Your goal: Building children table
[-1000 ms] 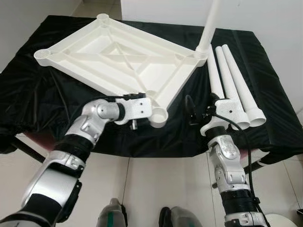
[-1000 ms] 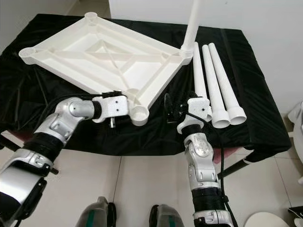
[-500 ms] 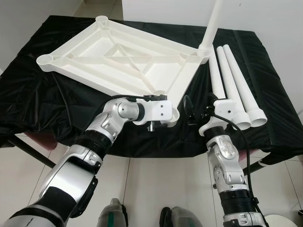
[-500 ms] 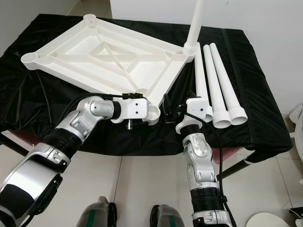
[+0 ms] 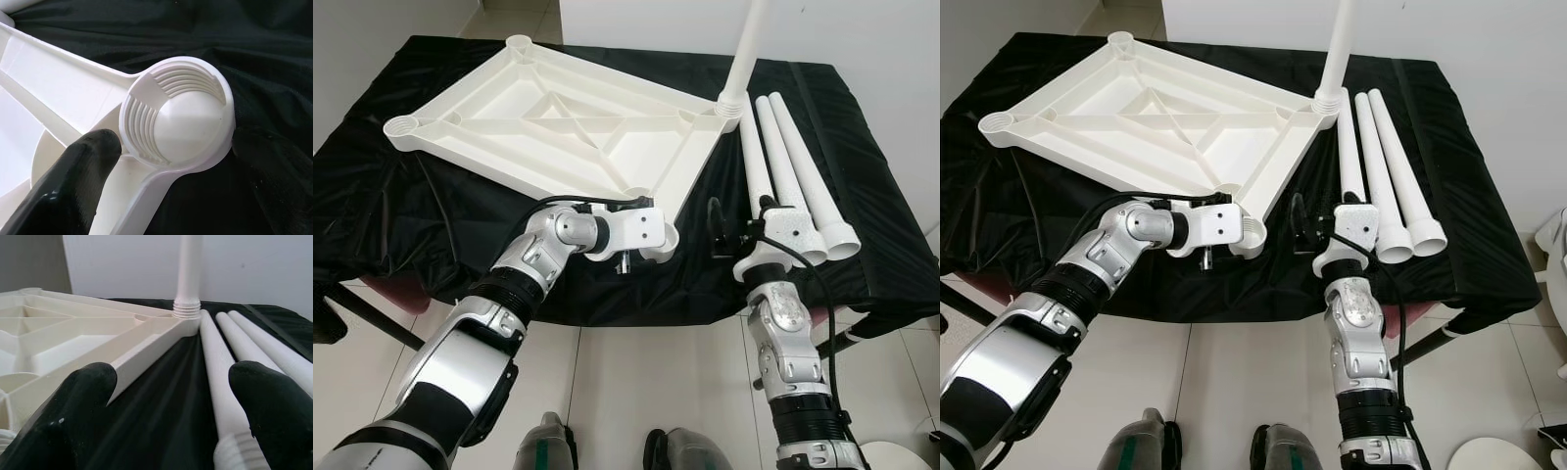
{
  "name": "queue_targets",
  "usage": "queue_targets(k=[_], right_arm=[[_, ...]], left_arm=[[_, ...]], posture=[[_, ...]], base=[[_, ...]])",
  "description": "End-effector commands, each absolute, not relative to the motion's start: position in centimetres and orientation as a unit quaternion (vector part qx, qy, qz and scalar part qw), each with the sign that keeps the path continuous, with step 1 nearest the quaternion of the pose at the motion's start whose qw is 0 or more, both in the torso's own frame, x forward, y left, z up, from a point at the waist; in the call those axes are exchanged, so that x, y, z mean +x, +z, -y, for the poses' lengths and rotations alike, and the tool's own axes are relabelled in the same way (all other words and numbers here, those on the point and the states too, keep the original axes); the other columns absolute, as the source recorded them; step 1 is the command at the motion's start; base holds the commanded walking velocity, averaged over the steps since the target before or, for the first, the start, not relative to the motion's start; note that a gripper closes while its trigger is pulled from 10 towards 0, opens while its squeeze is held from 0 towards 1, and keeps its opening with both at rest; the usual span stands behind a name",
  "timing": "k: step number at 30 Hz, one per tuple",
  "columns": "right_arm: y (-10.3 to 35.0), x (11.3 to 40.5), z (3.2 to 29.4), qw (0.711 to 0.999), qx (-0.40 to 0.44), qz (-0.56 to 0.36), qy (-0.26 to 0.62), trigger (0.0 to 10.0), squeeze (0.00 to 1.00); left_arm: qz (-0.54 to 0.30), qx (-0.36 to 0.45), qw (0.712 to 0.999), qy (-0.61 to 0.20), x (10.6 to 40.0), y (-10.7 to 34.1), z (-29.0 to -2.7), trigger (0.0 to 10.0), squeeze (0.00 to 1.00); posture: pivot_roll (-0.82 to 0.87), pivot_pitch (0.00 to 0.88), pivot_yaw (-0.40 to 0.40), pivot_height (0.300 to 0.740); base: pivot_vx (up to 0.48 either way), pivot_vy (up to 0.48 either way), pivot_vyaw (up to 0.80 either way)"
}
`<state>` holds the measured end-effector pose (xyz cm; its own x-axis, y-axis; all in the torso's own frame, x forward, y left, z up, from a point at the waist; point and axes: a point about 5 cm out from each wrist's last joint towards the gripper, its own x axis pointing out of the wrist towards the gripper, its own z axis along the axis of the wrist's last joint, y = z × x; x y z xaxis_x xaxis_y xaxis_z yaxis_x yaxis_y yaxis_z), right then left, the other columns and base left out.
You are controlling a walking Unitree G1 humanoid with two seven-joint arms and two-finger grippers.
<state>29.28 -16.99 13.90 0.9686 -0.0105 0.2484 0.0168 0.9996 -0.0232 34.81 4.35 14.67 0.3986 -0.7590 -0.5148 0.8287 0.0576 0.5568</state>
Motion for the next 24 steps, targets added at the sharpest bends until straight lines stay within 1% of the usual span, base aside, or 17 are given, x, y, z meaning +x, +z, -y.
queue_targets(k=[1,4,6,8,11,12,14,15,16,17,21,22,23,24], right_arm=[[13.7,29.3,17.2,0.992,-0.014,0.124,-0.017,10.0,0.0],[13.9,29.5,17.3,0.992,-0.013,0.127,-0.023,10.0,0.0],[13.9,29.5,17.3,0.992,-0.013,0.127,-0.023,10.0,0.0],[13.9,29.6,17.2,0.991,-0.012,0.128,-0.022,10.0,0.0],[14.0,29.6,17.1,0.991,-0.012,0.128,-0.021,10.0,0.0],[14.0,29.6,17.1,0.991,-0.012,0.129,-0.022,10.0,0.0],[14.0,29.6,17.1,0.991,-0.012,0.129,-0.022,10.0,0.0],[13.9,29.5,17.0,0.991,-0.012,0.129,-0.023,10.0,0.0],[13.9,29.5,17.0,0.991,-0.012,0.129,-0.025,10.0,0.0],[13.9,29.4,17.0,0.991,-0.012,0.129,-0.025,10.0,0.0],[13.8,29.4,17.0,0.991,-0.013,0.129,-0.026,10.0,0.0],[13.8,29.4,17.0,0.991,-0.013,0.129,-0.027,10.0,0.0],[13.8,29.4,17.0,0.991,-0.013,0.129,-0.027,10.0,0.0],[13.8,29.4,17.0,0.991,-0.014,0.129,-0.027,10.0,0.0]], left_arm=[[-0.071,0.404,0.743,-0.529,35.2,14.0,-5.4,10.0,0.0],[-0.111,0.371,0.743,-0.545,35.4,13.7,-6.2,10.0,0.0],[-0.111,0.371,0.743,-0.545,35.4,13.7,-6.2,10.0,0.0],[-0.141,0.343,0.737,-0.566,35.5,13.5,-6.5,10.0,0.0],[-0.151,0.338,0.731,-0.574,35.4,13.4,-6.7,10.0,0.0],[-0.167,0.346,0.717,-0.581,35.4,13.1,-7.0,7.6,0.0],[-0.167,0.346,0.717,-0.581,35.4,13.1,-7.0,7.6,0.0],[-0.168,0.352,0.714,-0.581,35.5,13.1,-7.1,6.7,0.0],[-0.168,0.354,0.713,-0.582,35.5,13.2,-7.0,4.9,0.0],[-0.164,0.356,0.71,-0.584,35.5,13.3,-6.9,6.5,0.0],[-0.162,0.357,0.709,-0.587,35.5,13.5,-6.8,6.5,0.0],[-0.158,0.362,0.71,-0.583,35.7,13.6,-6.8,10.0,0.0],[-0.158,0.362,0.71,-0.583,35.7,13.6,-6.8,10.0,0.0],[-0.143,0.364,0.722,-0.571,36.0,14.3,-6.9,10.0,0.0]], posture=[[-0.02,0.035,0.027,0.74],[-0.02,0.036,0.031,0.74],[-0.02,0.036,0.031,0.74],[-0.02,0.035,0.036,0.74],[-0.02,0.035,0.038,0.74],[-0.02,0.036,0.042,0.74],[-0.02,0.036,0.042,0.74],[-0.02,0.037,0.044,0.74],[-0.02,0.038,0.044,0.74],[-0.02,0.041,0.043,0.74],[-0.02,0.041,0.043,0.74],[-0.03,0.042,0.043,0.74],[-0.03,0.042,0.043,0.74],[-0.03,0.043,0.043,0.74]], base=[[0.0,0.0,0.0],[0.0,0.0,0.0],[0.0,0.0,0.0],[0.0,0.0,0.0],[0.0,0.0,0.0],[0.0,0.0,0.0],[0.0,0.0,0.0],[0.0,0.0,0.0],[0.0,0.0,0.0],[0.0,0.0,0.0],[0.0,0.0,0.0],[0.0,0.0,0.0],[0.0,0.0,0.0],[0.0,0.0,0.0]])
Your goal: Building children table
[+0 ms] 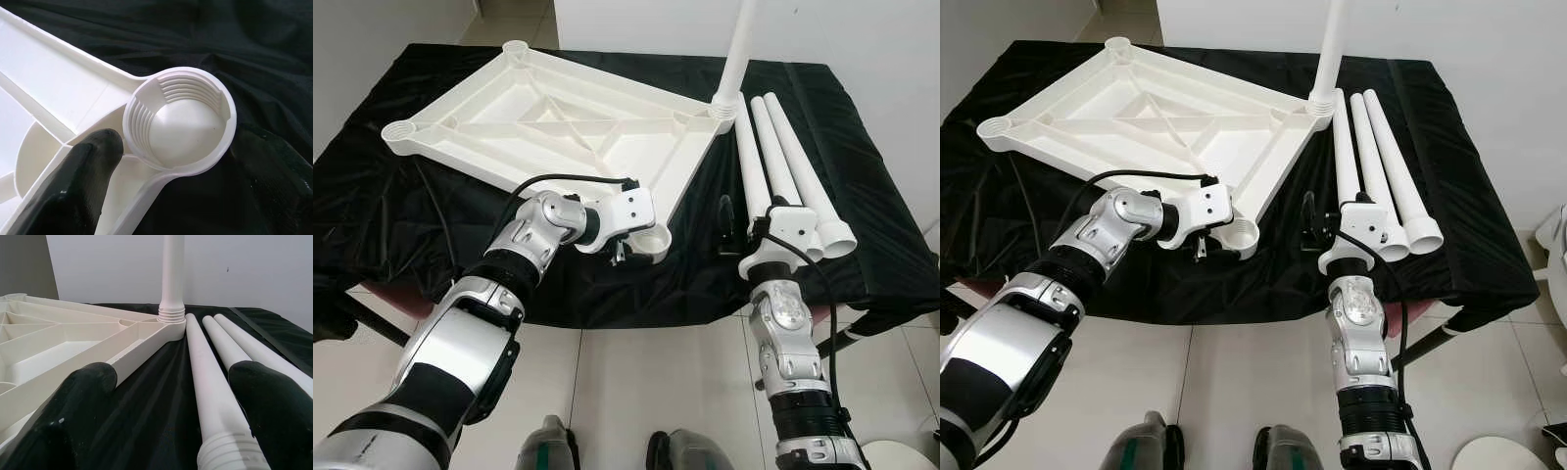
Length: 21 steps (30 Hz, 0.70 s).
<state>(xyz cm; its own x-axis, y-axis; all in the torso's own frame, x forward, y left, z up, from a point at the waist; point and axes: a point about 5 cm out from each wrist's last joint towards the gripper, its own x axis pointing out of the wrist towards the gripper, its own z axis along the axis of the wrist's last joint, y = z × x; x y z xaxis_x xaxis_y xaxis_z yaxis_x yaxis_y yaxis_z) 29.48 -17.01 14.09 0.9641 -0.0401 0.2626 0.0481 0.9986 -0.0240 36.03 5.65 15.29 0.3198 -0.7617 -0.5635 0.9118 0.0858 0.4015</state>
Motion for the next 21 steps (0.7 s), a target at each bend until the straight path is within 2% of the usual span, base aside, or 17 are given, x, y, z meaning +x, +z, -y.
queue_targets(k=[1,13,21], right_arm=[[13.8,29.4,17.1,0.991,-0.015,0.128,-0.027,10.0,0.0],[13.5,29.4,16.6,0.992,-0.013,0.123,-0.009,10.0,0.0],[13.5,29.4,16.5,0.992,-0.014,0.122,-0.001,10.0,0.0]], left_arm=[[-0.131,0.36,0.733,-0.562,36.3,14.9,-7.1,10.0,0.0],[-0.092,0.328,0.773,-0.535,37.1,17.3,-9.4,10.0,0.0],[-0.085,0.309,0.781,-0.535,37.1,18.0,-10.1,10.0,0.0]], posture=[[-0.03,0.043,0.044,0.74],[-0.02,0.045,0.029,0.74],[-0.02,0.047,0.02,0.74]], base=[[0.0,0.0,0.0],[0.0,0.0,0.0],[0.0,0.0,0.0]])
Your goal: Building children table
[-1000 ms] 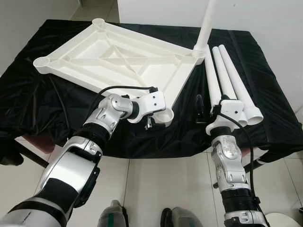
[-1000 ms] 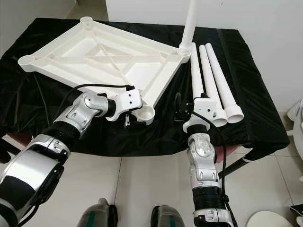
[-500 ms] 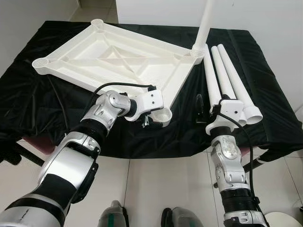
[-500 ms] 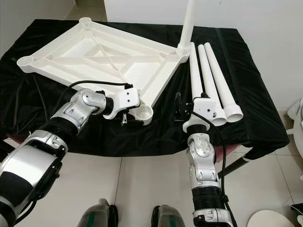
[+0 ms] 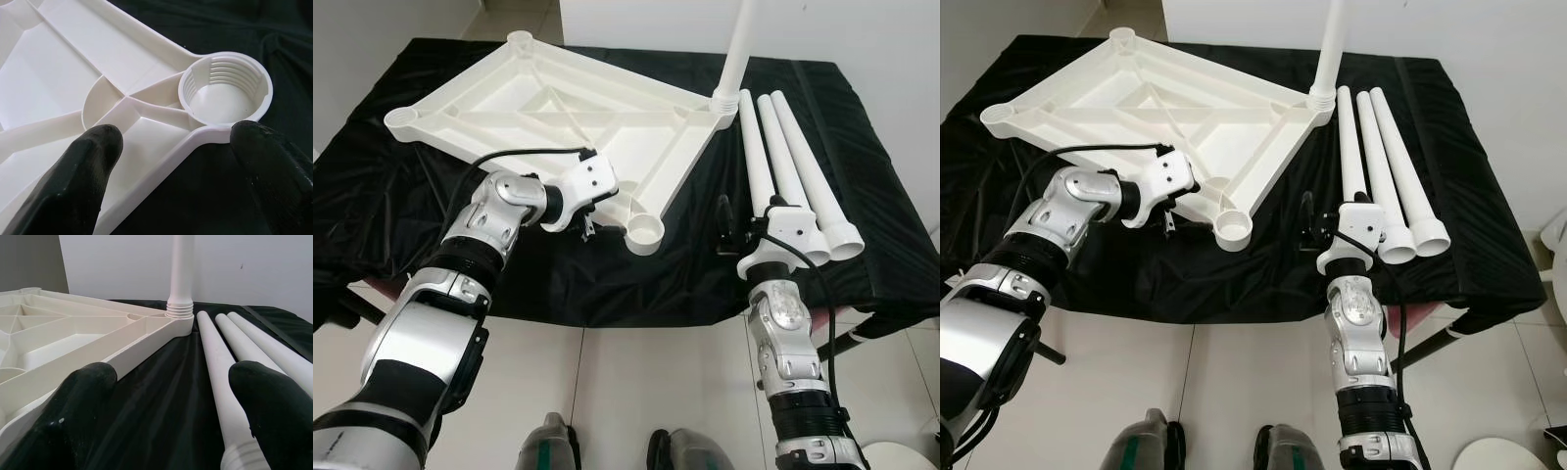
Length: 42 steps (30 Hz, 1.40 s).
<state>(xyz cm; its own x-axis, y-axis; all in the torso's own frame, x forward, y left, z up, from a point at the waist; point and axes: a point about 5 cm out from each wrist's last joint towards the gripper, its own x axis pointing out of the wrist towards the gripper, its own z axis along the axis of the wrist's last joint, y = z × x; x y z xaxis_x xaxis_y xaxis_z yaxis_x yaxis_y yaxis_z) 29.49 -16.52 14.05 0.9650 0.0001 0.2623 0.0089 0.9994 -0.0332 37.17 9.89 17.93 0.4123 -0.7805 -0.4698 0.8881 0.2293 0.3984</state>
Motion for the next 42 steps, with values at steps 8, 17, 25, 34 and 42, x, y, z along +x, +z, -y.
queue_targets(k=[8,17,25,34,42], right_arm=[[13.6,29.3,15.4,0.991,-0.012,0.125,0.047,10.0,0.0],[13.5,28.4,14.5,0.989,-0.002,0.124,0.082,10.0,0.0],[13.6,28.0,14.0,0.987,0.004,0.127,0.097,10.0,0.0],[13.7,27.8,13.7,0.987,0.009,0.127,0.096,10.0,0.0],[13.7,27.7,13.7,0.988,0.01,0.126,0.093,10.0,0.0]], left_arm=[[-0.09,0.358,0.781,-0.504,37.8,18.0,-11.2,10.0,0.0],[-0.113,0.449,0.759,-0.458,38.4,16.6,-11.0,10.0,0.0],[-0.111,0.444,0.785,-0.417,39.4,17.4,-10.5,10.0,0.0],[-0.103,0.436,0.801,-0.397,39.9,18.2,-10.1,10.0,0.0],[-0.1,0.418,0.822,-0.374,40.1,18.0,-9.6,10.0,0.0]], posture=[[-0.01,0.045,0.009,0.74],[-0.03,0.041,0.017,0.74],[-0.04,0.04,0.032,0.74],[-0.05,0.051,0.039,0.74],[-0.06,0.058,0.045,0.74]], base=[[0.0,0.0,0.0],[0.0,0.0,0.0],[0.0,0.0,0.0],[0.0,0.0,0.0],[0.0,0.0,0.0]])
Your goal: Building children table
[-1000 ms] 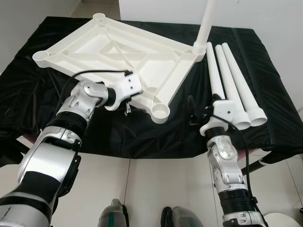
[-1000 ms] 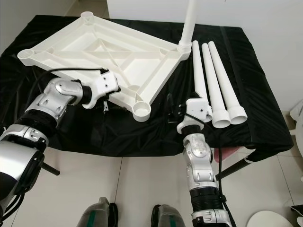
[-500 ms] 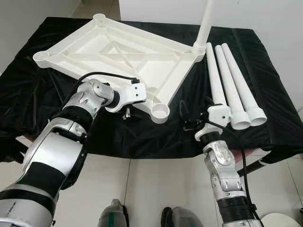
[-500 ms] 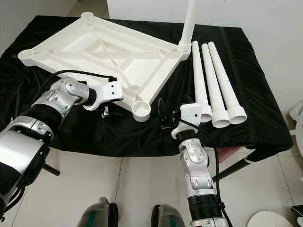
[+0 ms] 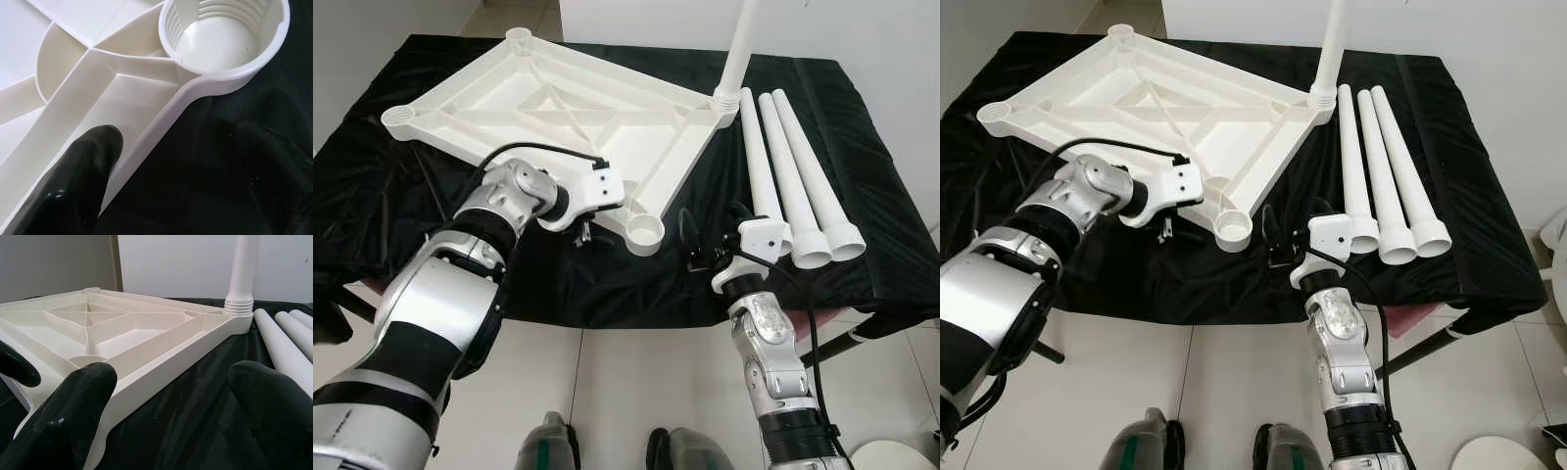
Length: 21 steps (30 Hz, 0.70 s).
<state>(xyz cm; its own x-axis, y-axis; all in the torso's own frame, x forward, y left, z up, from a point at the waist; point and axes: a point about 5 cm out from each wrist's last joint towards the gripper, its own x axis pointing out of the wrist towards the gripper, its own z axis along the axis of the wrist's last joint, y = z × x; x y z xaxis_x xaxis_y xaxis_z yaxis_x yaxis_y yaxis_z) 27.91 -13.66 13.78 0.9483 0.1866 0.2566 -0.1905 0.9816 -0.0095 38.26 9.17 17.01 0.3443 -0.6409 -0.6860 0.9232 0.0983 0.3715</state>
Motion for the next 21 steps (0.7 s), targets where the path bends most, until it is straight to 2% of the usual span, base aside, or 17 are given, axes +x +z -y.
queue_targets(k=[1,11,12,13,15,16,21], right_arm=[[13.7,27.7,13.7,0.988,0.01,0.126,0.093,10.0,0.0],[13.5,27.3,13.4,0.987,0.001,0.121,0.103,10.0,0.0],[13.5,27.2,13.3,0.987,0.002,0.12,0.105,10.0,0.0],[13.4,27.2,13.3,0.987,0.002,0.119,0.106,10.0,0.0],[13.4,27.1,13.2,0.987,0.003,0.118,0.106,10.0,0.0],[13.4,27.1,13.2,0.988,0.004,0.117,0.105,10.0,0.0],[13.3,27.0,13.4,0.988,0.005,0.115,0.101,10.0,0.0]], left_arm=[[-0.1,0.418,0.822,-0.374,40.1,18.0,-9.6,10.0,0.0],[-0.128,0.432,0.808,-0.38,39.7,16.5,-9.2,10.0,0.0],[-0.134,0.441,0.8,-0.384,39.5,16.0,-9.2,9.5,0.0],[-0.141,0.446,0.795,-0.386,39.4,15.6,-9.2,4.6,0.0],[-0.144,0.449,0.792,-0.388,39.3,15.3,-9.2,4.6,0.0],[-0.157,0.445,0.786,-0.399,39.1,14.8,-9.2,0.0,0.0],[-0.157,0.446,0.784,-0.403,39.0,14.8,-9.2,0.0,0.0]], posture=[[-0.06,0.058,0.045,0.74],[-0.06,0.065,0.049,0.74],[-0.06,0.068,0.05,0.74],[-0.06,0.069,0.052,0.74],[-0.06,0.069,0.052,0.74],[-0.06,0.072,0.056,0.74],[-0.06,0.072,0.06,0.74]], base=[[0.0,0.0,0.0],[0.0,0.0,0.0],[0.0,0.0,0.0],[0.0,0.0,0.0],[0.0,0.0,0.0],[0.0,0.0,0.0],[0.0,0.0,0.0]])
